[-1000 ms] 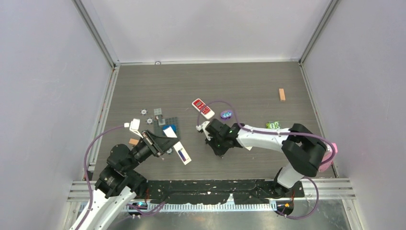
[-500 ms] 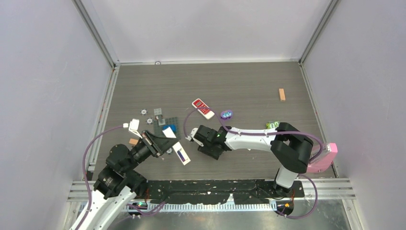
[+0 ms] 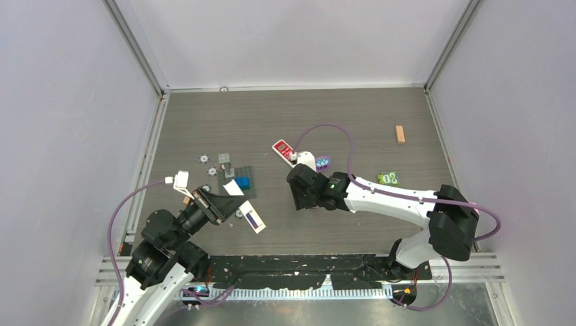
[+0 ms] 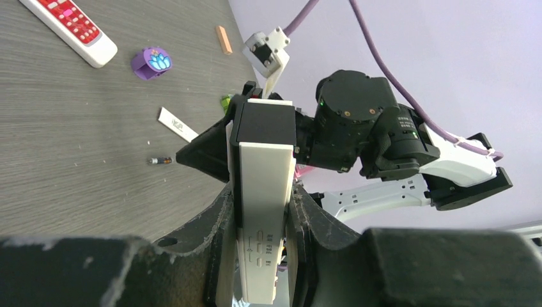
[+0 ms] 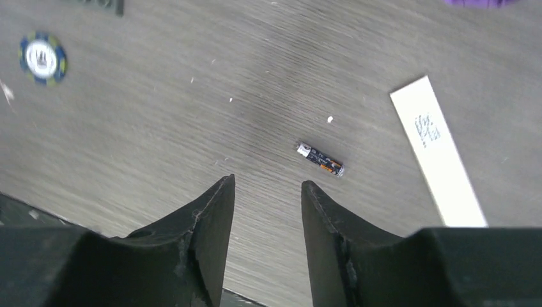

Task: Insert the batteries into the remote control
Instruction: Place the battery at the center of the board, then pick up the battery from the center of the board.

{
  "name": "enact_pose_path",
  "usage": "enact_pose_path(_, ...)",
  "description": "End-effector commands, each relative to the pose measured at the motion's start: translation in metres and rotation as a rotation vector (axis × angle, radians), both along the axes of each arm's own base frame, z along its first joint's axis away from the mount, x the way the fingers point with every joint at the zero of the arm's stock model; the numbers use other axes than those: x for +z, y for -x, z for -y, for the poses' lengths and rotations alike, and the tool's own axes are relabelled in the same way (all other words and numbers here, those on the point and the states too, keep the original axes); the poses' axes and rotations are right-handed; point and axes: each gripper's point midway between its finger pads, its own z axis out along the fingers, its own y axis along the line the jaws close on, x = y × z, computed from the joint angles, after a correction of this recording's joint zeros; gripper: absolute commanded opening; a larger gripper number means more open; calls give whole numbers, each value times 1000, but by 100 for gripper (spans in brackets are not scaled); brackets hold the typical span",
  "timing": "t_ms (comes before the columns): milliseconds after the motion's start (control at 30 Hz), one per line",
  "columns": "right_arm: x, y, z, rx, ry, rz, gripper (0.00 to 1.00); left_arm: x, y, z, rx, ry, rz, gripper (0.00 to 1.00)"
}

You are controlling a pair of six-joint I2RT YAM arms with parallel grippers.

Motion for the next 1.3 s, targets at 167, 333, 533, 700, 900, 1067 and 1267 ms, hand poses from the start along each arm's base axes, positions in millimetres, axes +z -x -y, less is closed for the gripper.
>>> enact_pose_path(167,-30,-9,1,-750,-212,-199,45,18,6,-8,20,32,57,1)
enact_pose_path(333,-41,-12,7,-976,-258,-249,46,19,9,-10,23,36,60,1)
enact_pose_path(533,-64,-10,24,-1147,-250,-299,46,18,8,-8,11,32,58,1)
enact_pose_path(700,-81,-15,26,-1185,-233,-345,45,18,7,-6,9,28,53,1)
enact_pose_path(900,-91,-24,35,-1255,-238,-362,45,16,4,-4,4,18,47,1)
enact_pose_path(1067,-96,-24,38,-1269,-233,-374,40,15,2,-3,6,10,44,2)
enact_pose_path(1267,-100,-19,42,-1223,-163,-380,14,13,0,-1,5,3,42,2)
